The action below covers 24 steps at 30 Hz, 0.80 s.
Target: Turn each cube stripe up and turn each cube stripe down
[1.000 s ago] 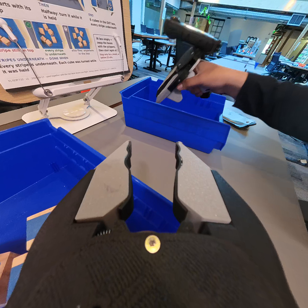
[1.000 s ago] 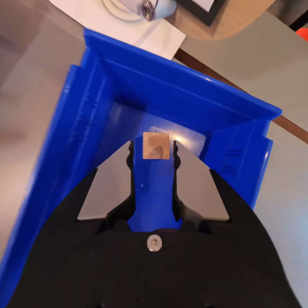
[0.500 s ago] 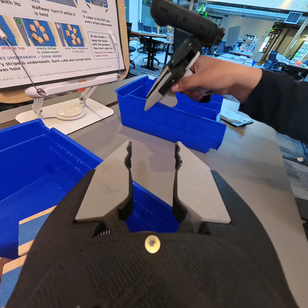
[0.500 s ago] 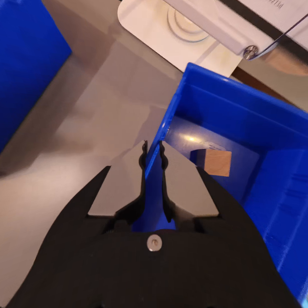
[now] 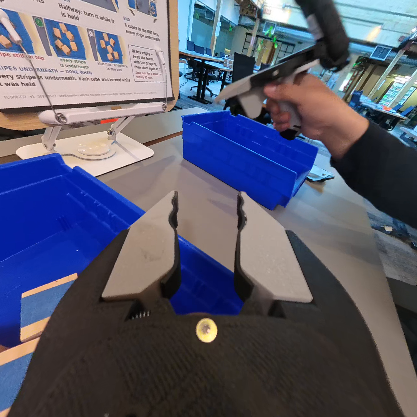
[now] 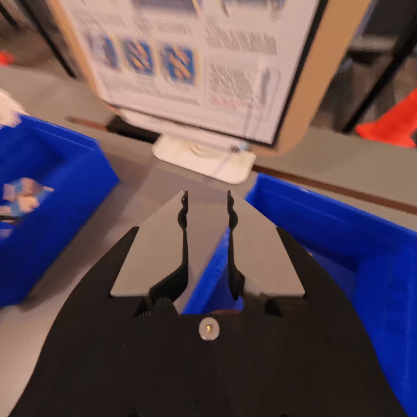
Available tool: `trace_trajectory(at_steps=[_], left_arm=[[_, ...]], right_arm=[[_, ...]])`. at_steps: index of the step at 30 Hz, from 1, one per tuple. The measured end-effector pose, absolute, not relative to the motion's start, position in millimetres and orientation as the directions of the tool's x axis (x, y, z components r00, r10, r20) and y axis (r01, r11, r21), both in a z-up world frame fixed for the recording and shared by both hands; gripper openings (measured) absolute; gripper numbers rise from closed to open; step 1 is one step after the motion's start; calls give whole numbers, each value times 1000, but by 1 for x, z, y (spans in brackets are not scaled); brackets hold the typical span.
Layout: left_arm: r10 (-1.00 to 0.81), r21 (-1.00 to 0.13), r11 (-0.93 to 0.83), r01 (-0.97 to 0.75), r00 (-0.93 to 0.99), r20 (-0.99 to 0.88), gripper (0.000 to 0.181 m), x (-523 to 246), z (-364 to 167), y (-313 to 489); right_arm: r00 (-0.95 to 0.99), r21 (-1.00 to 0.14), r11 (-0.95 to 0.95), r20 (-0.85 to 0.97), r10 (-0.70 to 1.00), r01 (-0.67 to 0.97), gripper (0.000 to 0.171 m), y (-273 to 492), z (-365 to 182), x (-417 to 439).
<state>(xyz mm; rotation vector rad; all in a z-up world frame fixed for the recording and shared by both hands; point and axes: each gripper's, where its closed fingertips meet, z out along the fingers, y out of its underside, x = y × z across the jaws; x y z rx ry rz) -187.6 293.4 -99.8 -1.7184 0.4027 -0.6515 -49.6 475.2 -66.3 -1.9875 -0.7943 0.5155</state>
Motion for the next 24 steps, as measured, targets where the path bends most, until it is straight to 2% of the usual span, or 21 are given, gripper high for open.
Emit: trace_trajectory(at_steps=[4,9,15,18,24], left_arm=[[-584,-969,-235,77,786,204,51,-189,-96,293],[-560,-975,-220,38,813,158,50,-194,-94,293],[-527,-981,-190,26,841,125,47,-206,-91,294],[-509,-980,-195,36,851,132,47,-213,-92,295],[-488,-978,-209,-9,867,96,47,-218,-95,294]], right_arm=[[471,-933,-294,-169,866,205,38,394,-28,-92],[220,-931,-256,-201,955,261,44,303,-65,-140],[190,-934,-123,-61,980,335,42,274,-133,-167],[189,-896,-93,-11,982,433,46,272,-162,-170],[225,-866,-47,77,971,499,47,282,-183,-171]])
